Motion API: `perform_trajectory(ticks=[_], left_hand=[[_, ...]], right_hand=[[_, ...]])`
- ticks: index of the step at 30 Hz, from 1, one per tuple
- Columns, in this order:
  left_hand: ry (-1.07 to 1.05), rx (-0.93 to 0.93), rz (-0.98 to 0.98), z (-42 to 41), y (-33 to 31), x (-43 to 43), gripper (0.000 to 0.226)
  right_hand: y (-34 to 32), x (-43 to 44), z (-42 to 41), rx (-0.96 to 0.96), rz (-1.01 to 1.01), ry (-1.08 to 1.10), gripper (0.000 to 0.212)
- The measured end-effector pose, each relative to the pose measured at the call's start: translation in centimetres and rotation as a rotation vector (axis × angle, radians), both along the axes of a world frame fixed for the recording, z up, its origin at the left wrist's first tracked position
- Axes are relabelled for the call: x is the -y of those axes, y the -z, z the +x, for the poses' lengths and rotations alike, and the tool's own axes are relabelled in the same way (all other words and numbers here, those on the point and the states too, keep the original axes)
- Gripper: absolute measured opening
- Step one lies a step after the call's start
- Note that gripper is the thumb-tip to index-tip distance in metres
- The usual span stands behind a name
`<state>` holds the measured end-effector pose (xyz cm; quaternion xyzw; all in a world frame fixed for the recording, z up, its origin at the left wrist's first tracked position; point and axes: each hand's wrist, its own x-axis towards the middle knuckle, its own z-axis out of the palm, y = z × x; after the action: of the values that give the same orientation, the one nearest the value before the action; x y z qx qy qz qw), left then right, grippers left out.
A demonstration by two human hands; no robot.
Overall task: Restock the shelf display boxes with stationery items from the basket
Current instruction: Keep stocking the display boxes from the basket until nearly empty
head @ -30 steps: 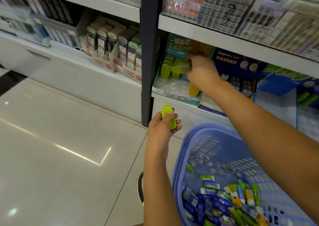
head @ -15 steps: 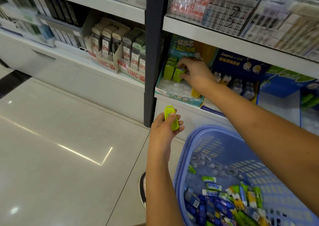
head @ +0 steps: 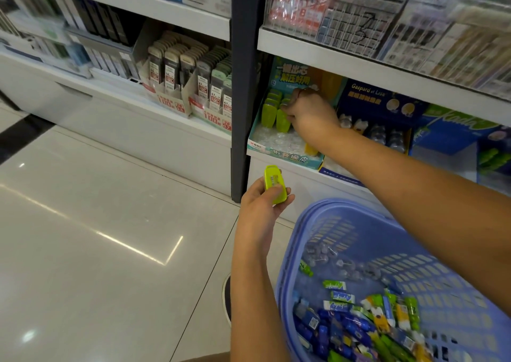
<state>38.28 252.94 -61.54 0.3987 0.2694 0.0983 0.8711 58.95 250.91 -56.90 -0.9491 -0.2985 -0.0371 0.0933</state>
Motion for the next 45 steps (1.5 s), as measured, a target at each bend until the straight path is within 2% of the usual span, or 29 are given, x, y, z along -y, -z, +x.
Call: perform_trajectory(ticks=[2, 4, 6, 7, 8, 10, 11, 12, 13, 15, 18, 21, 22, 23, 25, 26, 27, 34, 45], left_hand=[[-0.005, 0.037, -0.010, -0.4, -0.4, 0.2, 0.023], [-0.038, 0.052, 0.006, -0.7, -0.7, 0.3, 0.022], [-0.090, 0.047, 0.024, -0.7, -0.8, 0.4, 0.019], [-0.121, 0.053, 0.015, -0.6, -0.8, 0.4, 0.016], [-0.152, 0.064, -0.011, -0.3, -1.0, 0.4, 0.014], [-0.209, 0.110, -0.091, 0.5, -1.2, 0.4, 0.014], [-0.228, 0.132, -0.117, 0.9, -1.3, 0.4, 0.016], [-0.234, 0.145, -0.128, 1.3, -1.4, 0.5, 0.019], [-0.227, 0.149, -0.135, 1.7, -1.4, 0.6, 0.022], [-0.202, 0.124, -0.163, 2.1, -1.6, 0.6, 0.026], [-0.170, 0.080, -0.159, 2.5, -1.9, -0.1, 0.028], [-0.151, 0.038, 0.006, 3.2, -2.3, -1.0, 0.027], [-0.176, -0.015, 0.157, 3.7, -2.2, -1.1, 0.028], [-0.197, -0.091, 0.395, 4.2, -2.0, -1.3, 0.028], [-0.174, -0.223, 0.959, 4.7, -1.3, -1.3, 0.033], [-0.131, -0.236, 1.116, 4.9, -0.7, -1.3, 0.036], [-0.082, -0.242, 1.185, 5.0, -0.2, -1.2, 0.039], [-0.036, -0.218, 1.170, 5.1, 1.3, -1.1, 0.044], [-0.007, -0.159, 1.079, 5.0, 1.6, -1.4, 0.046]], right_hand=[[-0.4, 0.0, -0.2, 0.000, -0.131, -0.014, 0.032], [-1.2, 0.7, -1.2, -0.016, -0.162, -0.089, 0.043], [-1.6, 2.2, -3.4, 0.021, 0.033, -0.197, 0.046], [-1.6, 3.2, -4.7, -0.001, 0.193, -0.199, 0.041], [-1.4, 4.2, -6.2, -0.091, 0.364, -0.162, 0.035], [-1.3, 6.0, -9.0, -0.460, 0.640, -0.085, 0.025], [-1.3, 6.7, -10.1, -0.672, 0.748, -0.058, 0.027], [-1.0, 7.2, -10.9, -0.779, 0.802, -0.044, 0.033], [-0.7, 7.7, -11.4, -0.778, 0.806, -0.060, 0.042], [-0.6, 8.1, -12.0, -0.583, 0.698, -0.169, 0.054], [-1.0, 7.8, -11.7, -0.280, 0.517, -0.382, 0.041], [-1.8, 7.1, -10.2, -0.085, 0.480, -0.401, 0.031], [-2.1, 6.7, -9.4, -0.026, 0.474, -0.365, 0.032], [-2.4, 6.1, -8.4, 0.013, 0.464, -0.316, 0.034], [-2.8, 4.5, -6.2, 0.016, 0.391, -0.233, 0.037], [-2.8, 3.6, -5.1, 0.002, 0.324, -0.221, 0.038], [-2.6, 2.6, -4.1, -0.009, 0.257, -0.223, 0.038], [-1.2, -1.0, -1.9, -0.055, 0.078, -0.214, 0.027], [-0.7, -0.8, -1.7, -0.128, 0.215, -0.197, 0.031]])
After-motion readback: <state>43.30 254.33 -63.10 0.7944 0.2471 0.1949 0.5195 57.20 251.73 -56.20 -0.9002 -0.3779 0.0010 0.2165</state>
